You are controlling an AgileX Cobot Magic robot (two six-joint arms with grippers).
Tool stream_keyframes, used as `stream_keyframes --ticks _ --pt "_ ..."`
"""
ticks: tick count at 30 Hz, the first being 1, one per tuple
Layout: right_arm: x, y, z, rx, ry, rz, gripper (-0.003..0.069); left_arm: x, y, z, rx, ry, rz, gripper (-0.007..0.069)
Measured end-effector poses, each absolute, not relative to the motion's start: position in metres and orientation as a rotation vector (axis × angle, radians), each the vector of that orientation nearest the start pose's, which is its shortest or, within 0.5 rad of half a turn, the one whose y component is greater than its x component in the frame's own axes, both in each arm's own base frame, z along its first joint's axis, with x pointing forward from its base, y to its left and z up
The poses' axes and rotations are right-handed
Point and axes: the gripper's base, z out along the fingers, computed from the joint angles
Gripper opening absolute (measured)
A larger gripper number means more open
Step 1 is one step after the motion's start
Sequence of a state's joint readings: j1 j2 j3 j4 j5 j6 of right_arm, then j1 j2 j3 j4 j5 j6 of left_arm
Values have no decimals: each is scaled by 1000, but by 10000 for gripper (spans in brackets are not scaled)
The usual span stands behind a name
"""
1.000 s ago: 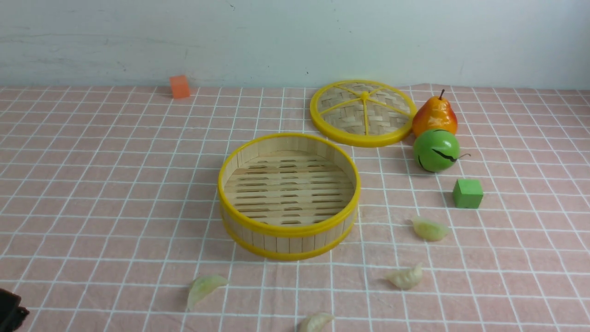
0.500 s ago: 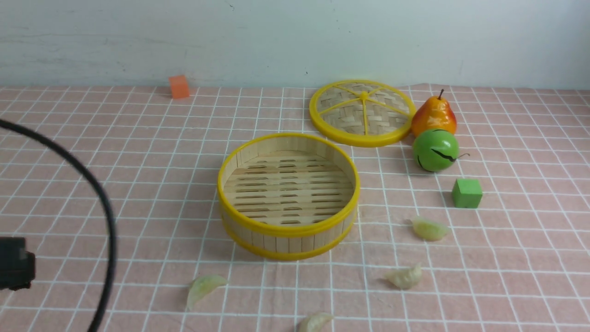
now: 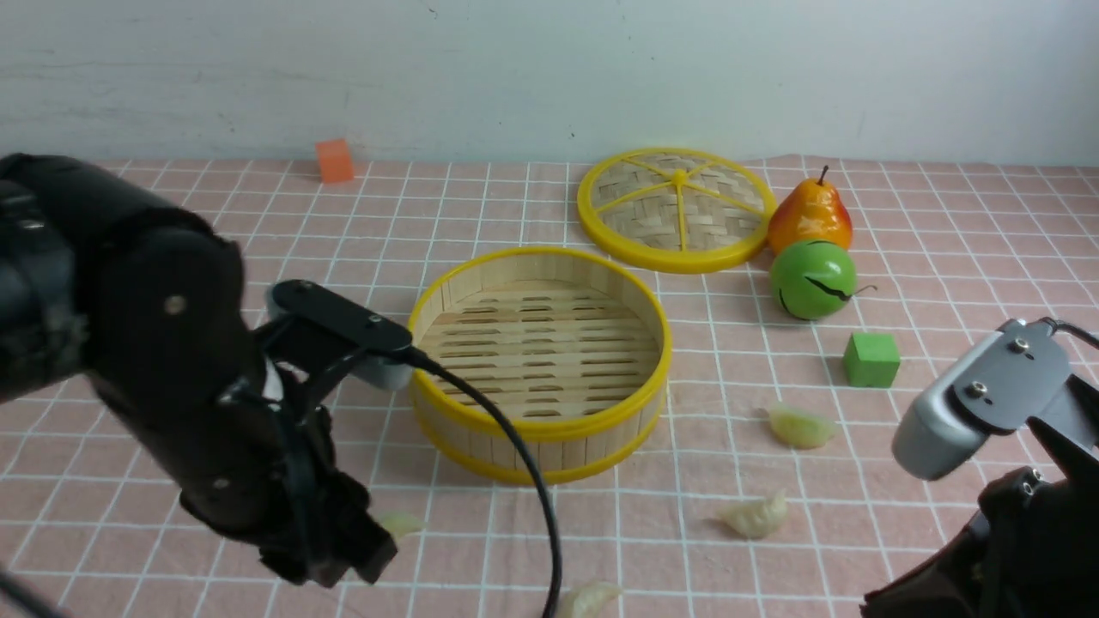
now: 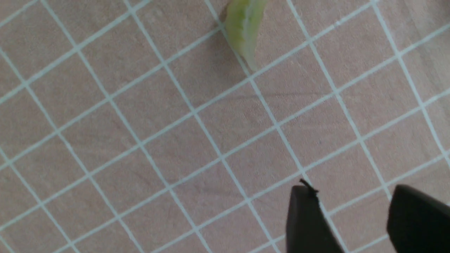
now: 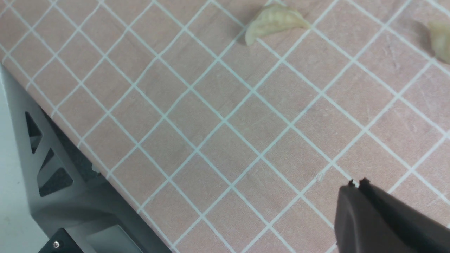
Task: Put the dumplings into the steamer on the table with the pink tablecloth.
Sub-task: 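Reach for and grasp a dumpling on the table with the left gripper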
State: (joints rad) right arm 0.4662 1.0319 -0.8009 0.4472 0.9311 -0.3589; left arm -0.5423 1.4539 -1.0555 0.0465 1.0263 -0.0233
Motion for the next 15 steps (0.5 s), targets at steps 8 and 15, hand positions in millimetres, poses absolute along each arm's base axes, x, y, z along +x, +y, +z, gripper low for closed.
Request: stream_keyframes --ticks 8,15 --pt "149 111 298 -842 2476 594 -10 292 -136 214 641 2878 -35 580" --pt "149 111 298 -845 2478 591 -6 313 -138 175 680 2877 -67 484"
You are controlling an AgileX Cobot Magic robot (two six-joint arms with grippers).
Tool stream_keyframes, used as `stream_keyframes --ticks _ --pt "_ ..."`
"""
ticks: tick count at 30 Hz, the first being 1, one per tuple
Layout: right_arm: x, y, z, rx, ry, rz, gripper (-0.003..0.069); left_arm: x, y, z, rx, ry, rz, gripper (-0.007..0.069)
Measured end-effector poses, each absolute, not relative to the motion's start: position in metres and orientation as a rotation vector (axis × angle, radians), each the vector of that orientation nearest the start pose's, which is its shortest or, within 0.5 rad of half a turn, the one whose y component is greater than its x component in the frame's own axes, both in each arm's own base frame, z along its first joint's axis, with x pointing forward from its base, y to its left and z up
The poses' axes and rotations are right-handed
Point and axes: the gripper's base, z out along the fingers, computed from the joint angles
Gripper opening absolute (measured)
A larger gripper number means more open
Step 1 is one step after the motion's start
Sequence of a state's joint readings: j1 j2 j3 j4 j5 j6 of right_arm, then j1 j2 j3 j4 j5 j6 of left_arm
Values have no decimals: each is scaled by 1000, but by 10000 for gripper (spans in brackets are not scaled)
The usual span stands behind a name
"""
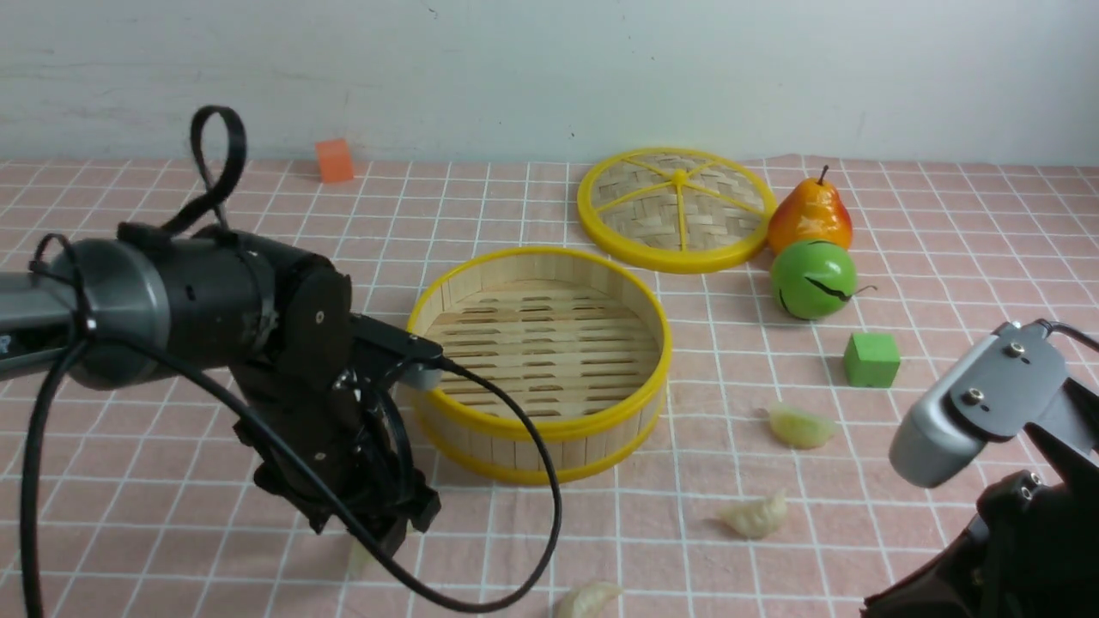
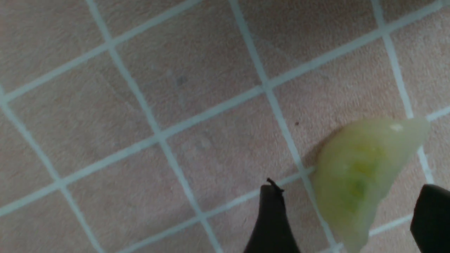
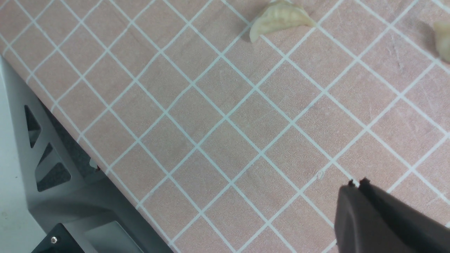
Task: Put the dumplings into the steamer on the table with the pink tablecloth.
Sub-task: 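Reach for and grasp a dumpling on the table with the left gripper, then place the dumpling into the bamboo steamer basket with the left gripper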
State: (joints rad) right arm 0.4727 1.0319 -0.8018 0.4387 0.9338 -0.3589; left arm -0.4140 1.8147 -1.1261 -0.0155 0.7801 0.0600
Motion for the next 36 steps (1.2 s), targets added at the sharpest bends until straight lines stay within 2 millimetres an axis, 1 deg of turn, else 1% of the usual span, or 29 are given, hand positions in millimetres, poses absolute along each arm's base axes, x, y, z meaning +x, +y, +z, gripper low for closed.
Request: stream_keyframes --ticks 3,5,6,7,8,9,11,15,16,18,19,20,21,22,24,26,29,30,33,36 --pt "149 111 298 -845 2478 591 -3 317 -141 160 683 2891 -81 428" --pt "149 111 298 -845 2478 591 -2 319 -143 160 681 2880 -85 360" --pt "149 111 298 -845 2478 591 -1 320 -143 160 682 2877 -85 294" --pt "149 111 298 -845 2478 591 -1 320 -143 160 682 2877 -85 281" --pt "149 111 298 -845 2478 591 0 321 -143 164 685 2873 -85 202" --pt "149 111 298 -847 2478 587 0 321 -144 169 680 2871 -94 195" --pt "149 111 298 -847 2478 586 0 324 -147 191 657 2850 -130 211" --pt "150 111 298 -841 2470 585 3 339 -160 257 557 2712 -271 212" --pt "151 111 298 -839 2466 584 4 343 -162 268 536 2684 -294 212" --pt "151 111 299 -835 2462 583 4 349 -166 282 502 2646 -325 212" --pt "152 111 299 -831 2456 581 5 359 -171 296 464 2614 -352 212" --pt "152 111 299 -830 2454 581 5 368 -177 298 436 2614 -361 212" --pt "152 111 299 -830 2454 581 5 370 -178 298 431 2611 -361 212" --pt "152 112 299 -829 2453 581 6 381 -185 297 427 2619 -345 212" --pt "152 112 299 -829 2453 581 6 395 -197 289 438 2635 -297 212" --pt "152 112 299 -829 2453 581 6 410 -209 276 434 2654 -254 212" --pt "151 111 299 -832 2457 582 6 433 -223 252 373 2696 -201 212" --pt "151 111 298 -832 2469 585 8 442 -225 240 340 2716 -164 212" --pt "148 111 297 -842 2494 592 9 456 -223 222 298 2749 -99 212" --pt "147 111 297 -852 2508 595 12 464 -221 209 264 2767 -82 221"
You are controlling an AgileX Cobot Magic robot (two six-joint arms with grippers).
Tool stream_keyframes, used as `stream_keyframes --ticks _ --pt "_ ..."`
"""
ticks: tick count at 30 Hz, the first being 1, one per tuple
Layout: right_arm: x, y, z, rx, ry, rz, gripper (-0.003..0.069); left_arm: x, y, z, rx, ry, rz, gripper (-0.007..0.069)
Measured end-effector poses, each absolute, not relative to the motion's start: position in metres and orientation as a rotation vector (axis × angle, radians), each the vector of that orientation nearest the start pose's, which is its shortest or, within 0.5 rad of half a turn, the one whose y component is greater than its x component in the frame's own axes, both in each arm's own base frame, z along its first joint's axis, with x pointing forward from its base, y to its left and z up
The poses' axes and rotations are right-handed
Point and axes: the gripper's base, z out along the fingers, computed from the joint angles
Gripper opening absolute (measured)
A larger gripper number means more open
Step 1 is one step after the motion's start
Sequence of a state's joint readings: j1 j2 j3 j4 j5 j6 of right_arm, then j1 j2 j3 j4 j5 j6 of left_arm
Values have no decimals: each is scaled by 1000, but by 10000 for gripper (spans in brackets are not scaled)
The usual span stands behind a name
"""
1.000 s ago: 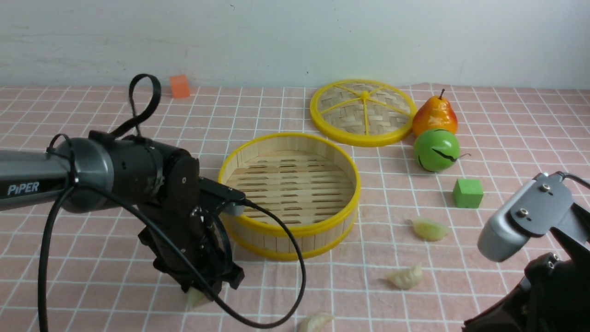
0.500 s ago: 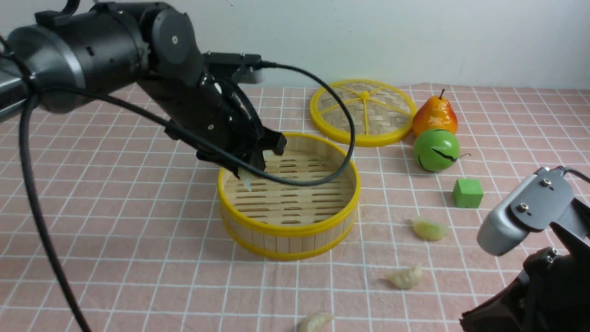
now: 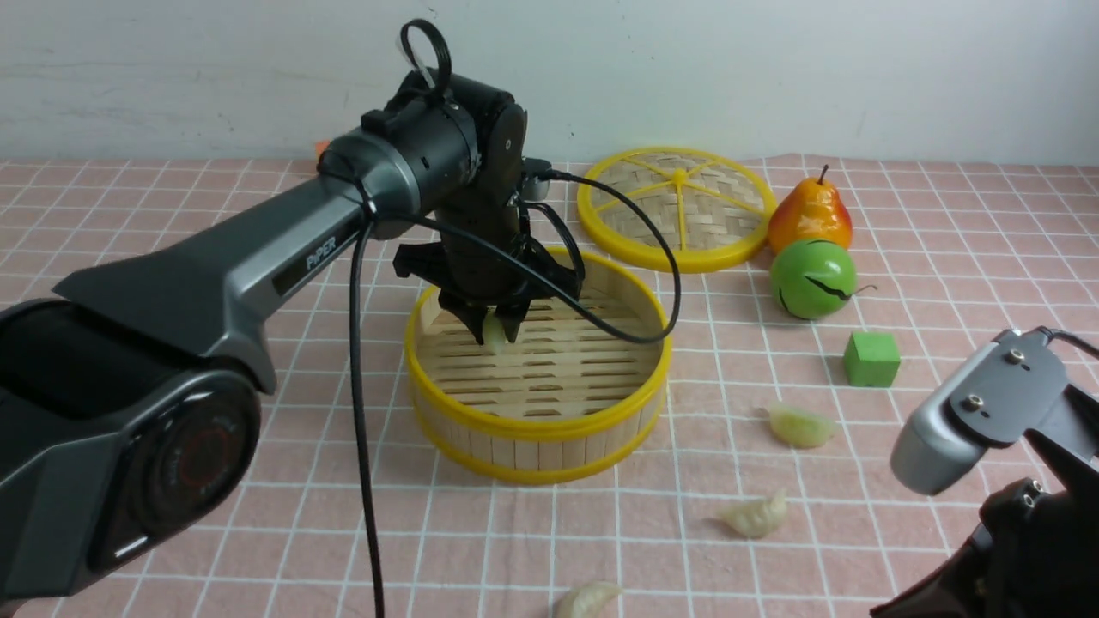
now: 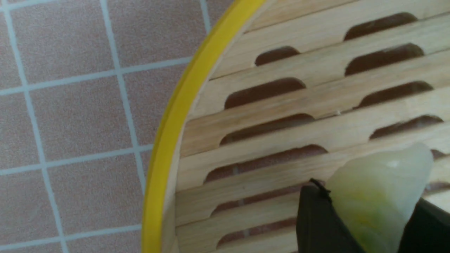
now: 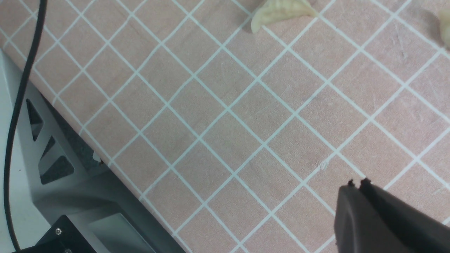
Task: Put the dumplings into the steamer on the table with the pink tablecloth.
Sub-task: 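Place the dumpling into the bamboo steamer basket with the left gripper, then reach for and grasp a dumpling on the table with the left gripper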
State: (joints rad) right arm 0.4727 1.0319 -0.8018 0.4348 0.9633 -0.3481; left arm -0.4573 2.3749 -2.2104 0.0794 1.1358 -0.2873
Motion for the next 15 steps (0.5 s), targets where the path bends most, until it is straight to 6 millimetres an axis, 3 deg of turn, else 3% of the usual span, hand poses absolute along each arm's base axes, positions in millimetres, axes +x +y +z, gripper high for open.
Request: stream_keyframes --ticks 3,5,6,8,10,13,15 --pt "147 111 297 -852 2509 595 14 465 -220 204 257 2775 -79 281" --pt "147 111 297 -851 2508 595 15 465 -220 204 255 2787 -78 379" --pt "147 110 297 -852 2508 594 15 465 -220 204 255 2788 -77 379" --pt "147 110 297 -855 2508 587 17 462 -218 209 259 2799 -70 458" --pt "148 109 296 -862 2508 571 18 460 -217 214 267 2811 -66 484" --pt "149 107 295 -884 2507 519 22 449 -216 247 305 2778 -104 501" --pt "150 105 294 -894 2507 478 24 432 -219 284 349 2717 -157 498"
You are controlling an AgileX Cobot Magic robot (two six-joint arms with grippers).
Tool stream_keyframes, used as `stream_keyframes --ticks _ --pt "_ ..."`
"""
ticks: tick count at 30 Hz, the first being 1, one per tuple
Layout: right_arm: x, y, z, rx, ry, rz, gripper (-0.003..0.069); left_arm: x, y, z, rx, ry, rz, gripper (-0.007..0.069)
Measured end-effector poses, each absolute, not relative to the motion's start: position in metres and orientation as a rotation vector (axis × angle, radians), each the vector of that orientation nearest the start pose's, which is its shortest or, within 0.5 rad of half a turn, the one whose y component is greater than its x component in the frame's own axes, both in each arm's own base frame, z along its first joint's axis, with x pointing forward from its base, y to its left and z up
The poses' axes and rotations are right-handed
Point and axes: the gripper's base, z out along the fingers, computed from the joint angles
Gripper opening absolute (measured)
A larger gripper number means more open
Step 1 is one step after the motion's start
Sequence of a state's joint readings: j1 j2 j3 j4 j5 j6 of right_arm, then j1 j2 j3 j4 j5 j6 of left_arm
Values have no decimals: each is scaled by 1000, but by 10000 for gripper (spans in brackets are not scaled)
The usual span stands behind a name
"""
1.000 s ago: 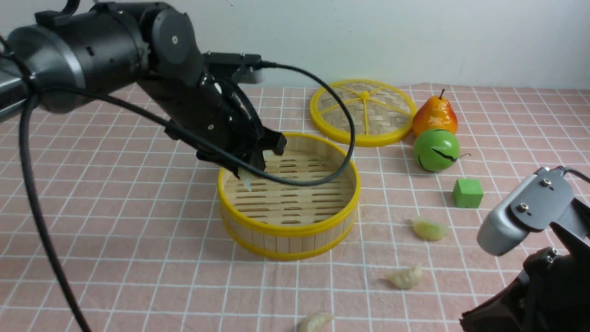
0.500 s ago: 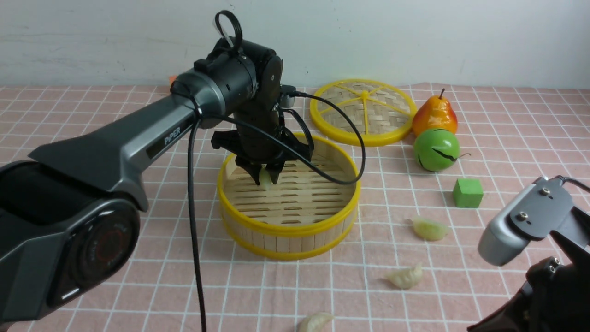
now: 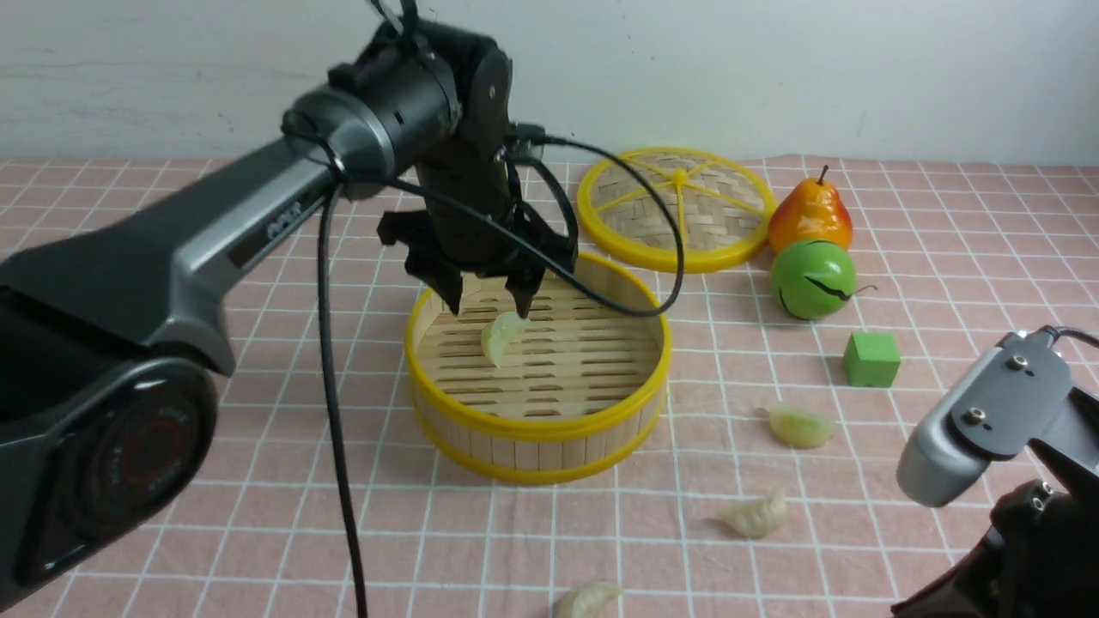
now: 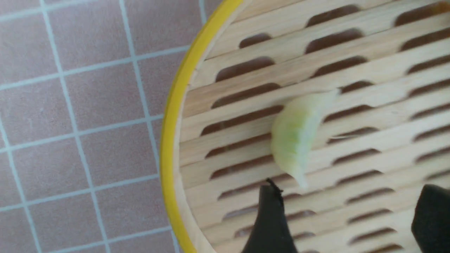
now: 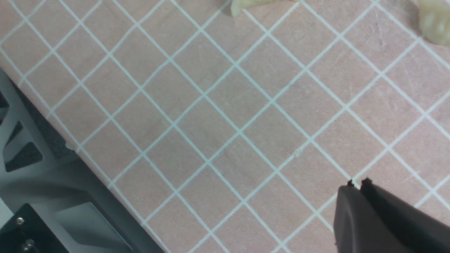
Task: Put the dumplings into the steamer on the table with the pink tablecloth.
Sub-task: 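Reach for and grasp a dumpling on the table with the left gripper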
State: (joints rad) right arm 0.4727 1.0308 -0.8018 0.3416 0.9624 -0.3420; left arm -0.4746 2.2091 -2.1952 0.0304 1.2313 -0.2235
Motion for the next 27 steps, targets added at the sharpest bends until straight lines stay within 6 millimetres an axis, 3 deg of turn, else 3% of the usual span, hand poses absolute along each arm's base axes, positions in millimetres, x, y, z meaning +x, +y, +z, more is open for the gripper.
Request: stream_keyframes --ticks 3,6,7,8,10,15,18,27 --pt "150 102 294 -867 2521 442 28 405 -225 313 413 2680 -198 488" --pt "148 95 298 -787 2529 384 32 359 -239 320 543 2710 -206 483" --pt "147 94 299 -782 2528 380 32 356 -241 319 551 2717 -211 483" --pt "144 90 302 -738 2519 350 34 334 -248 306 628 2765 -189 483" --pt "140 84 308 -685 2500 325 35 309 -255 284 726 2835 -146 483" --pt "122 72 323 -593 2430 330 39 262 -272 227 924 2938 -69 483" --pt "111 67 330 -586 2392 339 41 255 -276 209 940 2917 -86 483" --pt "98 60 332 -596 2402 335 47 267 -288 169 874 2889 -119 467"
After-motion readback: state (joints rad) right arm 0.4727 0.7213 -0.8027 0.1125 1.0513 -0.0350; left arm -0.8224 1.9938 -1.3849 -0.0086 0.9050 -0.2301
